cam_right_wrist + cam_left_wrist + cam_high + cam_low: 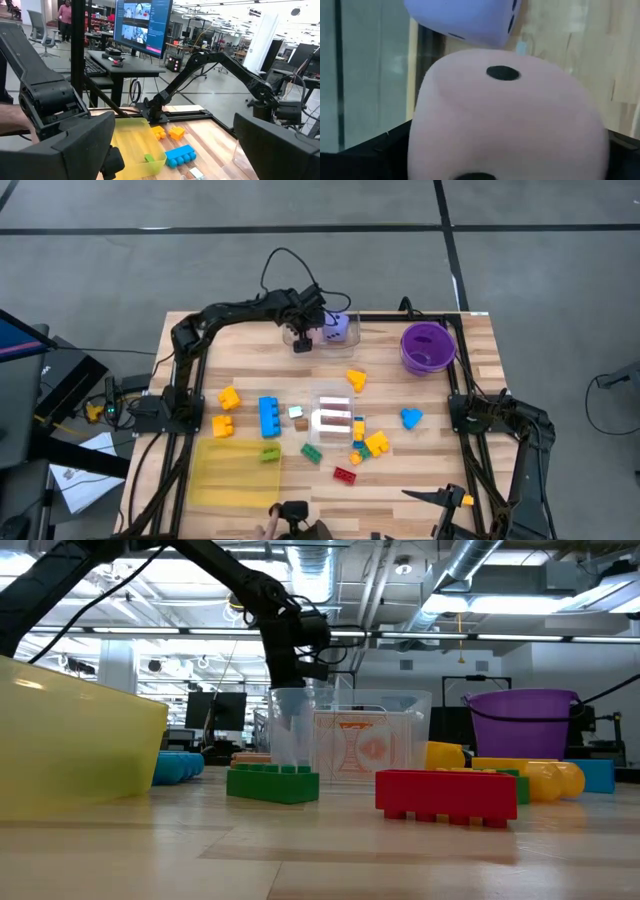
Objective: Pick & Place Toys
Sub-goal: Put the pink die into the top transparent bin
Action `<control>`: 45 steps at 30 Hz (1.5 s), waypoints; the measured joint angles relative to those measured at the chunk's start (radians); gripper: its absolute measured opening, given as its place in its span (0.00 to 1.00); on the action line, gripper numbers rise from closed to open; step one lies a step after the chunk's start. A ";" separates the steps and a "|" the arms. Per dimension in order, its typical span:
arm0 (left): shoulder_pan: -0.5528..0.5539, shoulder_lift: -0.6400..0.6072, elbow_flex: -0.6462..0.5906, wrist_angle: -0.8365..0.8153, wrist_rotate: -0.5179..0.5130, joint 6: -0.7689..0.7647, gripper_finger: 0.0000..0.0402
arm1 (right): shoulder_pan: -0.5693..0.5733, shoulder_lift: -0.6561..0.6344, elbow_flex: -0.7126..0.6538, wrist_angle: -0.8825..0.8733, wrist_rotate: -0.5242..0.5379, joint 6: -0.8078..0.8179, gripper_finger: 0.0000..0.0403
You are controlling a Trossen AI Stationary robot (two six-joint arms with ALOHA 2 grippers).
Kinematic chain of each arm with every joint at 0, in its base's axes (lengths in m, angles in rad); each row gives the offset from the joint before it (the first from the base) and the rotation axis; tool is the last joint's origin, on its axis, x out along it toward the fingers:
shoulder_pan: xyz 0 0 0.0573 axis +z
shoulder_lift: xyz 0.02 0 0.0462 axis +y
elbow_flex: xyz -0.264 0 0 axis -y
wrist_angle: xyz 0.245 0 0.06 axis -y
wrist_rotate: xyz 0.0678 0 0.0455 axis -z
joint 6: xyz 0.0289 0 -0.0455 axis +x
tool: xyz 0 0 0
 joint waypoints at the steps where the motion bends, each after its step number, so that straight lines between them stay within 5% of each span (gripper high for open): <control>1: 0.000 -0.006 0.000 -0.006 0.002 0.000 0.99 | 0.000 0.000 0.000 0.000 0.000 0.000 0.99; 45: 0.030 -0.080 0.000 -0.090 0.094 -0.058 1.00 | 0.001 0.001 0.000 0.012 -0.026 0.000 0.99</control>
